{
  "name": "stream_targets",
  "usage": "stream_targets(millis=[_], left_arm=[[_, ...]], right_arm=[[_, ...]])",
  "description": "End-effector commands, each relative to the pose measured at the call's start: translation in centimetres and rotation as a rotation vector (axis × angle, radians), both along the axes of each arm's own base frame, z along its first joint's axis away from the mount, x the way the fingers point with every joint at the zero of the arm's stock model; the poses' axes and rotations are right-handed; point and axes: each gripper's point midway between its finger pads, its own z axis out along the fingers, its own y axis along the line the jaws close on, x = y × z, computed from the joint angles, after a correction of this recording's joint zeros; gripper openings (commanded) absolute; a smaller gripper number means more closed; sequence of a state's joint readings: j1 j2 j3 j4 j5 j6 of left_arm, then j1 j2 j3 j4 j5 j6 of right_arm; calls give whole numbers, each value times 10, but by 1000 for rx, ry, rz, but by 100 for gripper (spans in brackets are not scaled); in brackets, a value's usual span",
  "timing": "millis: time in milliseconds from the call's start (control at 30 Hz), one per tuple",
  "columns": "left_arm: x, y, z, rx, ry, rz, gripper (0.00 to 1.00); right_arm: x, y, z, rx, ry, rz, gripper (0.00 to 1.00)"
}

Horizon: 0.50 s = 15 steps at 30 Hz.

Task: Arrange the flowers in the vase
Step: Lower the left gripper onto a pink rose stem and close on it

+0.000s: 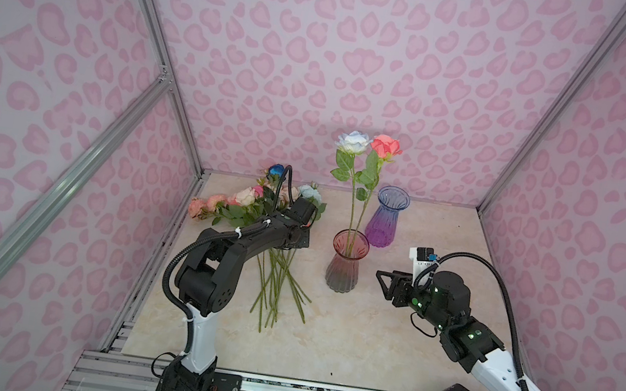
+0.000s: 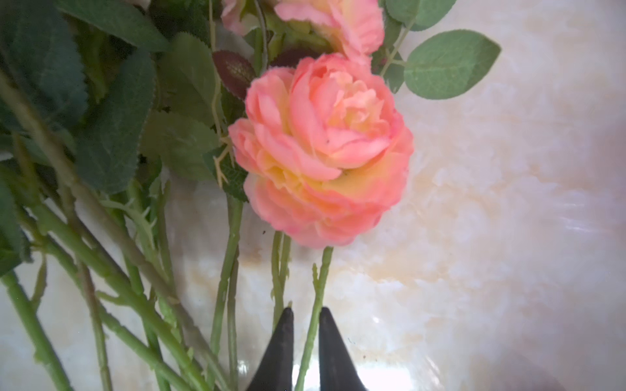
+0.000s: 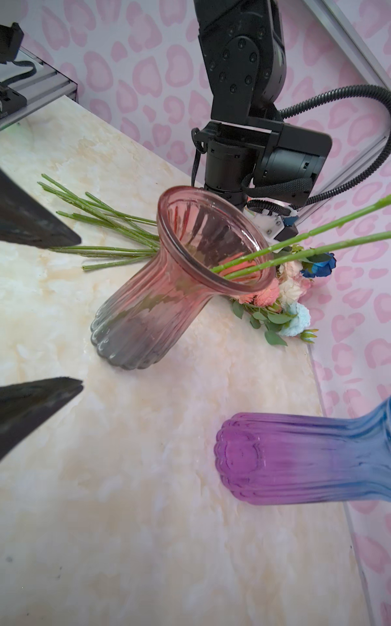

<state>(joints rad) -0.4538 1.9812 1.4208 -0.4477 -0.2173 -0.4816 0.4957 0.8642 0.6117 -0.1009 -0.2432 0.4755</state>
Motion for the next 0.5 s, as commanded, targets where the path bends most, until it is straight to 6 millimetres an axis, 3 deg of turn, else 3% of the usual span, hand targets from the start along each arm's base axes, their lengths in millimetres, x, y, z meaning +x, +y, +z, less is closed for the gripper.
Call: stream_targets(millis=[0, 167, 300, 467], left_arm=[[-5, 11, -10, 84, 48, -9, 18], [-5, 13, -21, 109, 71, -15, 17], [-4, 14, -23, 129, 84, -26, 7], [-5, 13, -25, 131, 98, -45, 13]], right_arm=[[2, 0, -2, 7, -2, 6, 62], [6, -2, -7, 7, 14, -5, 62], [7, -3, -5, 7, 8, -8, 62], [9, -2, -4, 6, 10, -7, 63]])
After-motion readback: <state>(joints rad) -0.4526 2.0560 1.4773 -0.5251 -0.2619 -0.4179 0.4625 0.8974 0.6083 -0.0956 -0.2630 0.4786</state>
